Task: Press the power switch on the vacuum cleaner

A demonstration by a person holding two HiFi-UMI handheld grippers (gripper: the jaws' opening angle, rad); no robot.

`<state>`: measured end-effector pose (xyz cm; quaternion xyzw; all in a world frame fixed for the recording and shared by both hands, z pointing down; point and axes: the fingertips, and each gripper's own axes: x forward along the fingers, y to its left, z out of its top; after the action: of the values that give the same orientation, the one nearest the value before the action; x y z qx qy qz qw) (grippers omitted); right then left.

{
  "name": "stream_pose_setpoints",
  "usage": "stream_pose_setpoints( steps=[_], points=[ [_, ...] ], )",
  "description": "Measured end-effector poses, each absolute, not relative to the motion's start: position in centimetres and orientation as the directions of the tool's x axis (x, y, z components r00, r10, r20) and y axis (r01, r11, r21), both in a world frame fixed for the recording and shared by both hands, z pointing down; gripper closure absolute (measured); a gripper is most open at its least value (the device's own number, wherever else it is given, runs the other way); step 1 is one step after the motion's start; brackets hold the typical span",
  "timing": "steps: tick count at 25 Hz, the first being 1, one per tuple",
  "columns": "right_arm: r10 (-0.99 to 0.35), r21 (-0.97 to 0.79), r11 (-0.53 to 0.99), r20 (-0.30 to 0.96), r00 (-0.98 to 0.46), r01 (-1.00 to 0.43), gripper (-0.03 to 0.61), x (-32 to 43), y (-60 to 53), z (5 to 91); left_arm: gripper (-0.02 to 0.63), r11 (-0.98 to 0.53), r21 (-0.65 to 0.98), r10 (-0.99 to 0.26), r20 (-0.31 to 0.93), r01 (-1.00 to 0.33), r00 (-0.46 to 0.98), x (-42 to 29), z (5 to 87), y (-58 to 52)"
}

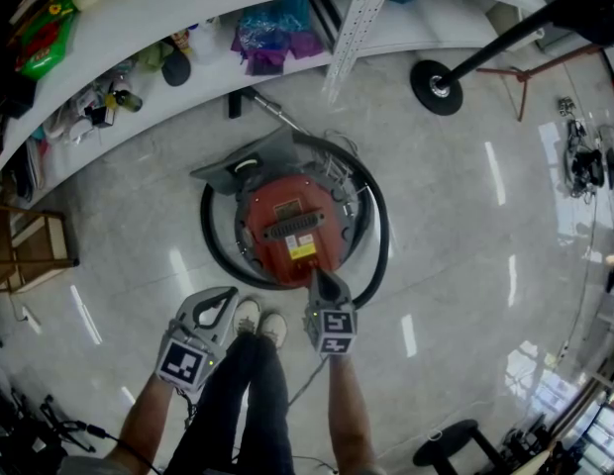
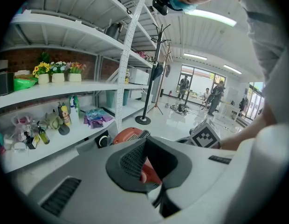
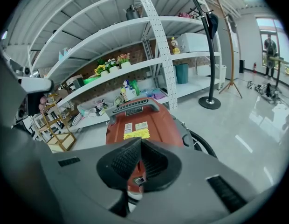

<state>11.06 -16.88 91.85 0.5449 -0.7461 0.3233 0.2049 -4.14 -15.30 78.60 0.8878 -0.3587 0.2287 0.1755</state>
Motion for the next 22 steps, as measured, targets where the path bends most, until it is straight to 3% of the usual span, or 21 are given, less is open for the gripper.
stream_pose_setpoints(
  steps=[22],
  points=[
    [-0.673, -0.236, 0.183, 0.678, -0.297, -0.954, 0.566, 11.02, -17.31, 92.68, 0.607, -0.674, 0.166, -0.553, 0.533, -0.720, 0.640, -5.08, 79.31, -15.45]
  ],
)
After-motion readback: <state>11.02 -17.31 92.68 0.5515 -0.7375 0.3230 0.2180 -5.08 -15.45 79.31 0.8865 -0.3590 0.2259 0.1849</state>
